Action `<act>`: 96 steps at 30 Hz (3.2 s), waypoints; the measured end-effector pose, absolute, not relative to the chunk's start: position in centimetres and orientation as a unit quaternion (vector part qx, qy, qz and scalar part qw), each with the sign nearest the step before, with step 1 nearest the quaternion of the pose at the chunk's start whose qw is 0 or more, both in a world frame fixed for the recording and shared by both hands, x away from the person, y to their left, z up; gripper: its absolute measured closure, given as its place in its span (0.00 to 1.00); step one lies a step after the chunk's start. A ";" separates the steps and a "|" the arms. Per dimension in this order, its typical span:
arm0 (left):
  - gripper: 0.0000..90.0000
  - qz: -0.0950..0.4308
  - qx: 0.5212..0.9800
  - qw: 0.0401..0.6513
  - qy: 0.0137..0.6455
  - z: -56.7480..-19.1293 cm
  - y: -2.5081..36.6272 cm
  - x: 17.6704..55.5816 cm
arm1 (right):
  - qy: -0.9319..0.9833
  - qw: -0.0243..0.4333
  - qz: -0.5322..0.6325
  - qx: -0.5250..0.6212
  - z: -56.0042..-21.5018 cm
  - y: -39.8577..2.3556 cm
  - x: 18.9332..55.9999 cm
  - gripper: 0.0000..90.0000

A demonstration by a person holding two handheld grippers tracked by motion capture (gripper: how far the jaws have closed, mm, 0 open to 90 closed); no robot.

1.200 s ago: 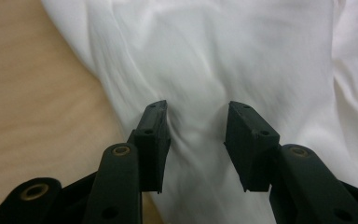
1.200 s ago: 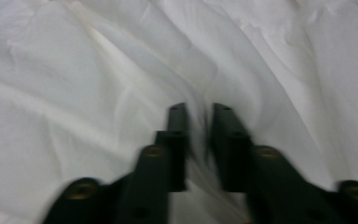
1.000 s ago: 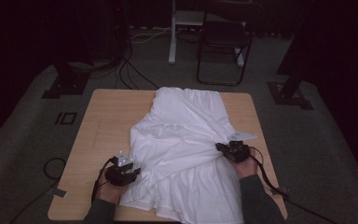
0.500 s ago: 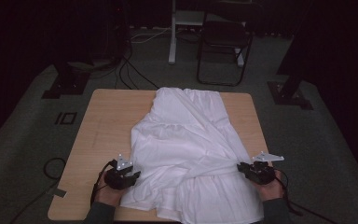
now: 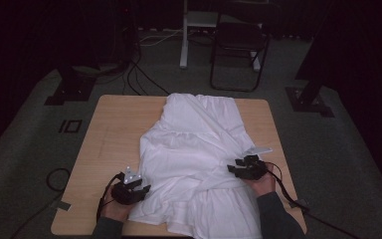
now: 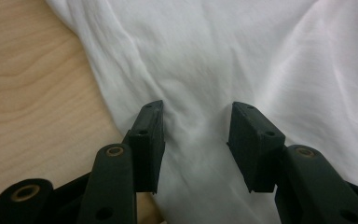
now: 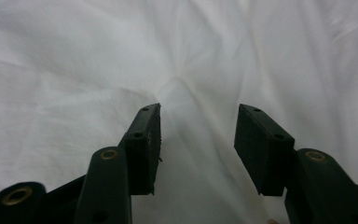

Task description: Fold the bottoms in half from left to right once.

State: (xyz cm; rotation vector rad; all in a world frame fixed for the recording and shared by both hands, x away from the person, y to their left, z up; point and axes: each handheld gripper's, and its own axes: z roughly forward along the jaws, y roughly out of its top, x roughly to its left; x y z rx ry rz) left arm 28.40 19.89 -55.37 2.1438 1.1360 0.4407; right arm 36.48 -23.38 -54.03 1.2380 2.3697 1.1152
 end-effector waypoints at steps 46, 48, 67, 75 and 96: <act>0.54 0.229 0.791 0.373 0.429 -50.9 20.2 32.2 | 0.742 0.184 0.460 0.451 -53.1 -32.2 30.8 0.64; 0.52 0.232 0.785 0.371 0.439 -50.8 20.2 33.9 | 0.747 0.183 0.456 0.449 -53.0 -31.2 32.8 0.62; 0.52 0.158 0.757 0.369 0.515 -53.9 20.3 43.1 | 0.771 0.172 0.403 0.462 -53.9 -25.0 44.1 0.48; 0.97 0.143 0.772 0.381 0.489 -54.1 20.4 42.3 | 0.763 0.189 0.393 0.477 -53.7 -25.5 44.9 0.98; 0.99 0.162 0.798 0.372 0.446 -54.6 21.7 36.4 | 0.747 0.208 0.364 0.516 -56.3 -28.1 41.1 0.99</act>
